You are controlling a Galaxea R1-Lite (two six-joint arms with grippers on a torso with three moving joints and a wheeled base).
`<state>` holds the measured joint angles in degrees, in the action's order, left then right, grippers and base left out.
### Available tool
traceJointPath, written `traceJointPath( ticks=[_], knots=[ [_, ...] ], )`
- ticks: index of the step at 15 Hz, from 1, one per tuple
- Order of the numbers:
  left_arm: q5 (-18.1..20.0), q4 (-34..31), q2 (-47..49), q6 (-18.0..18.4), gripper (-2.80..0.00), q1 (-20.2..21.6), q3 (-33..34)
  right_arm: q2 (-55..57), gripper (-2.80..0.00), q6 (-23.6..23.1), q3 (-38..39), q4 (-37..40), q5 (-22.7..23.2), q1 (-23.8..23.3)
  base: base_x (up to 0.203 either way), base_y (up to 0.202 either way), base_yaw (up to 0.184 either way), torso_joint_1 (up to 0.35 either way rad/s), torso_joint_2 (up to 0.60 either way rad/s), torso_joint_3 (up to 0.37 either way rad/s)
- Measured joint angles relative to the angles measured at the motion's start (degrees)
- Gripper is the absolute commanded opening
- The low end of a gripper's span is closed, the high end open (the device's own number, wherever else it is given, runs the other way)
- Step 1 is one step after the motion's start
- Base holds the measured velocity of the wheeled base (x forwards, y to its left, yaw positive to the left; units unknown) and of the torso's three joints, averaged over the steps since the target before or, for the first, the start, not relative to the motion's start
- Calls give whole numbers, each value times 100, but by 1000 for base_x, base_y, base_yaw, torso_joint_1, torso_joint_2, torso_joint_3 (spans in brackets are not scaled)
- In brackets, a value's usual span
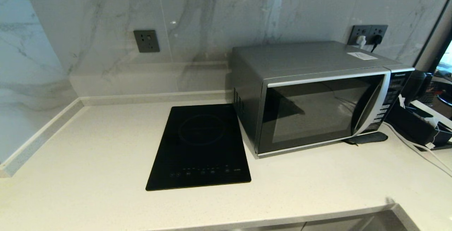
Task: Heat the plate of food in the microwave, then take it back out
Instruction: Open the microwave oven
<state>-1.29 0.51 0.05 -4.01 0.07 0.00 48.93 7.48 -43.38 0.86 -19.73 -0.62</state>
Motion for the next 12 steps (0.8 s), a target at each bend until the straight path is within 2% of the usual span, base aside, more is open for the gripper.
traceJointPath(
  ticks=[4, 6, 7, 9, 12],
  knots=[
    [0, 0, 0, 0, -280, 0, 0, 1402, -280, -844, 195, -1716, -990, 227, 0, 0, 0, 0, 0, 0],
    [-2, 0, 0, 0, -280, 0, 0, 1805, -280, -977, 330, -2267, -1517, 563, 0, 0, 0, 0, 0, 0],
    [-1, 0, 0, 1, -280, 0, 0, 1949, 0, -984, 355, -2323, -1719, 703, 0, 0, 0, 0, 0, 0],
    [2, 0, 0, -1, -280, 0, 0, 2186, 0, -980, 365, -2340, -2037, 904, 0, 0, 0, 0, 0, 0],
    [0, 0, 0, 0, -280, 0, 0, 2528, 0, -943, 332, -2345, -2148, 1009, 0, 0, 0, 0, 0, 0]
  ],
)
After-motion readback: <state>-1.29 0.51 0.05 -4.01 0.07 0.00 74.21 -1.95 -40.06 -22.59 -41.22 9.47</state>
